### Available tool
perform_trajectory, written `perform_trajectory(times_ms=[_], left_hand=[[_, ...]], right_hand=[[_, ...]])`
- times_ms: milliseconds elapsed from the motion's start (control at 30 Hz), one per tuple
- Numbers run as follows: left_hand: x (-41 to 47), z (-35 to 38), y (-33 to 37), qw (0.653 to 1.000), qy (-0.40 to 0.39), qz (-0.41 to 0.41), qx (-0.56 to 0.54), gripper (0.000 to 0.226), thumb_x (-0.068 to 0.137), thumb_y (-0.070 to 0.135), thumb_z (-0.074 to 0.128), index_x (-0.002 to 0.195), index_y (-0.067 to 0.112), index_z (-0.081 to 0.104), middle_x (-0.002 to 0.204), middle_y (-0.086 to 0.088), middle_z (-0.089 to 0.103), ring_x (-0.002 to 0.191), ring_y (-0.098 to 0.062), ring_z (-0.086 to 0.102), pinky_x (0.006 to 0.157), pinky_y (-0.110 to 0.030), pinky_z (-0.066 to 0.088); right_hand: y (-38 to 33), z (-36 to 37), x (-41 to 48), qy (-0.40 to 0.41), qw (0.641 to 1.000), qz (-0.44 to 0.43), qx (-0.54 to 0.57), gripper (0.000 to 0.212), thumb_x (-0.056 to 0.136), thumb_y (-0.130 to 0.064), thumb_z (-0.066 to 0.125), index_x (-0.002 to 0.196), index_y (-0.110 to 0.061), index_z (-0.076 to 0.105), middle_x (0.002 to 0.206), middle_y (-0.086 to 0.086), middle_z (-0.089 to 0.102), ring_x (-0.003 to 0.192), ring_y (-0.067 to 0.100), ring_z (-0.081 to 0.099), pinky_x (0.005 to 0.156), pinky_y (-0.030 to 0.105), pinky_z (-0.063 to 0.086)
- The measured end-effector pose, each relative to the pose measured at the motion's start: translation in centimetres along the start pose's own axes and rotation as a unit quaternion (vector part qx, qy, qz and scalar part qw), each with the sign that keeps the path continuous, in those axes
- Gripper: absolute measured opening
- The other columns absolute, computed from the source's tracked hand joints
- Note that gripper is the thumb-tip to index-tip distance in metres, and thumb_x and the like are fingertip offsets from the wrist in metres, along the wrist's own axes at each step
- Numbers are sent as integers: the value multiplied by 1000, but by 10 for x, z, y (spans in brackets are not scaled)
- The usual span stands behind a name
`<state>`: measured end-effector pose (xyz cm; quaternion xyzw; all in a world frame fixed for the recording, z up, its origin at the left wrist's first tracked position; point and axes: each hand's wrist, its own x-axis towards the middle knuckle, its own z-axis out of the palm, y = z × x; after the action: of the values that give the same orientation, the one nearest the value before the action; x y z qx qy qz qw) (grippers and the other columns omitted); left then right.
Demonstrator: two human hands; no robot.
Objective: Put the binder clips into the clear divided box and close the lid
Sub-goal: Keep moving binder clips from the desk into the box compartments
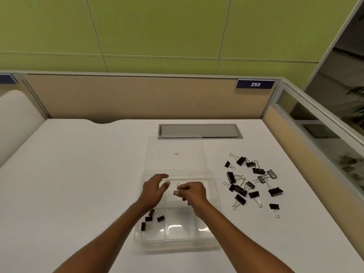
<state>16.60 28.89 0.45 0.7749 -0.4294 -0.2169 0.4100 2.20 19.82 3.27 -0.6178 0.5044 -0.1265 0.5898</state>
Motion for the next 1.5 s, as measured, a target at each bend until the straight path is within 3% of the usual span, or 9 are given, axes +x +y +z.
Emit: perform_trajectory(times_ms=[100,167,267,433,733,1033,1300,1400,1500], left_hand=[[-12,-9,-12,1000,-2,4,5,59,79,61,37,119,22,58,121,4,61,107,-11,56,98,-39,42],[-18,-13,-18,1000,-7,4,11,61,79,62,34,118,22,59,120,4,62,105,-10,57,99,-42,41],[-22,-18,-23,1000,-10,3,20,59,81,61,32,117,22,59,119,6,63,103,-9,58,100,-47,39],[-25,-20,-28,999,-13,13,39,57,82,58,32,116,22,60,117,5,64,102,-11,59,97,-48,41],[-9,1,-16,997,-35,40,64,58,82,60,30,115,24,61,119,7,63,114,-13,54,101,-42,36],[22,55,28,991,-82,83,73,57,81,64,30,113,27,60,118,9,62,111,-12,54,98,-42,35],[51,117,69,979,-133,116,98,62,79,67,29,115,27,60,121,8,62,115,-13,53,101,-44,35],[62,142,82,974,-148,128,113,63,78,66,28,115,26,59,121,8,61,114,-14,53,99,-40,35],[72,164,93,964,-166,140,155,45,87,49,40,119,23,57,127,5,58,112,-18,53,94,-37,31]], right_hand=[[10,29,-7,-19,995,-25,-89,31,65,-23,87,93,-14,76,94,-1,74,75,14,69,66,27,57],[16,46,-10,-29,985,-55,-164,34,68,-28,85,98,-15,76,102,-1,74,90,14,69,78,28,56],[18,65,-16,-39,964,-85,-248,38,73,-31,80,108,-17,72,109,-1,72,95,14,69,77,24,50],[22,75,-17,-48,949,-95,-298,43,79,-27,75,119,-16,66,115,2,71,102,18,67,84,30,53],[27,46,-13,8,965,-132,-225,32,82,-22,72,113,-14,70,111,3,72,103,16,66,91,27,52],[34,-33,0,91,981,-91,-147,29,79,-19,73,107,-14,72,103,4,74,95,16,69,91,31,54],[49,-113,13,150,983,-43,-94,24,78,-17,74,101,-10,72,92,7,74,85,18,70,79,23,54],[57,-143,16,173,982,-19,-79,21,78,-15,73,99,-11,73,83,4,72,76,17,68,76,31,58],[65,-169,19,199,977,4,-72,14,80,-11,70,94,-11,75,78,2,70,69,15,67,67,28,58]])
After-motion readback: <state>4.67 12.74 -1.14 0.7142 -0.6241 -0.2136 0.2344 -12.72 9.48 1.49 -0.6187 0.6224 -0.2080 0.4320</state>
